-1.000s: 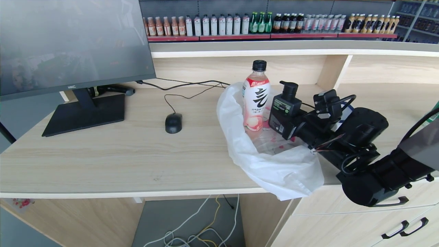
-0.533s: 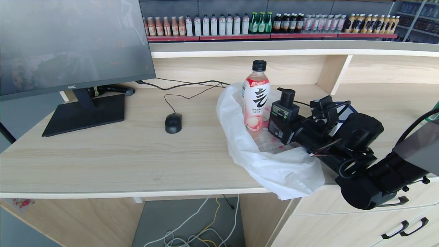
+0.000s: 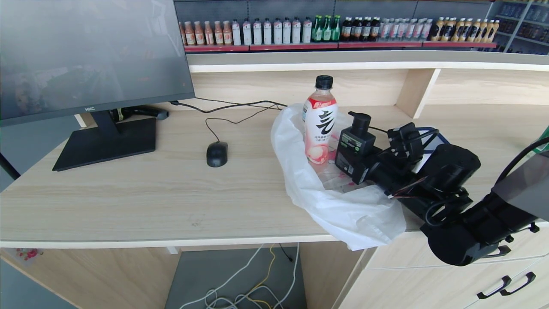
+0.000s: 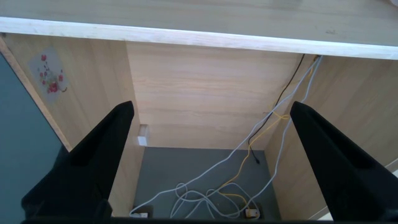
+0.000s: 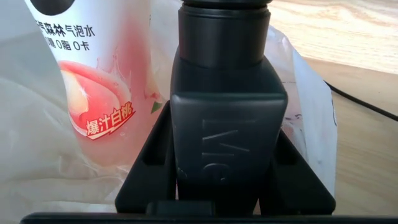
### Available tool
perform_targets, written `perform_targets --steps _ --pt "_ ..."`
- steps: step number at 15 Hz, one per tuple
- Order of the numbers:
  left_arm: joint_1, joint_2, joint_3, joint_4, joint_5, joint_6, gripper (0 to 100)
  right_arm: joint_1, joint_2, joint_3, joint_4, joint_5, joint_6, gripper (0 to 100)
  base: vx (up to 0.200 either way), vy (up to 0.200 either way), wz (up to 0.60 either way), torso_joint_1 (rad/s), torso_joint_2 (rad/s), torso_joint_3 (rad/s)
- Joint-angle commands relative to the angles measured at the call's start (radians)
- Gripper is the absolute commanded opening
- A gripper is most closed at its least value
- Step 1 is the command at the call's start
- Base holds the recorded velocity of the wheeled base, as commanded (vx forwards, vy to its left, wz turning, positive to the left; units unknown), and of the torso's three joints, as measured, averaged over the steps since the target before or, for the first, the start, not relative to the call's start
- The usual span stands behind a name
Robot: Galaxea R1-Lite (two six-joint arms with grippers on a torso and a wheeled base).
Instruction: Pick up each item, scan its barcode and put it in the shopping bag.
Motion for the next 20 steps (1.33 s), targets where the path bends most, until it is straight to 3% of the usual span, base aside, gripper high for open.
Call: perform_targets --steps 1,8,9,17,20 --pt "0.000 0.000 0.000 0.000 -0.001 0.000 100 0.000 -0.001 0.002 0.003 -0.001 0.000 0 0.000 0.000 0.00 0.000 0.00 0.000" --pt "0.000 0.000 0.000 0.000 -0.001 0.000 100 0.000 -0.004 0.004 0.003 -0.007 0.005 0 0.000 0.000 0.00 0.000 0.00 0.000" --pt "0.000 0.000 0.000 0.000 -0.001 0.000 100 0.000 -0.007 0.010 0.001 -0.007 0.006 100 0.000 0.000 0.00 0.000 0.00 0.000" --pt "0.000 0.000 0.000 0.000 0.001 0.000 100 -0.001 -0.053 0.032 -0.055 -0.007 0.025 100 0.000 0.000 0.00 0.000 0.00 0.000" --pt "0.000 0.000 0.000 0.000 0.001 -0.002 100 0.000 -0.136 0.098 -0.054 -0.008 0.018 100 0.000 0.000 0.00 0.000 0.00 0.000"
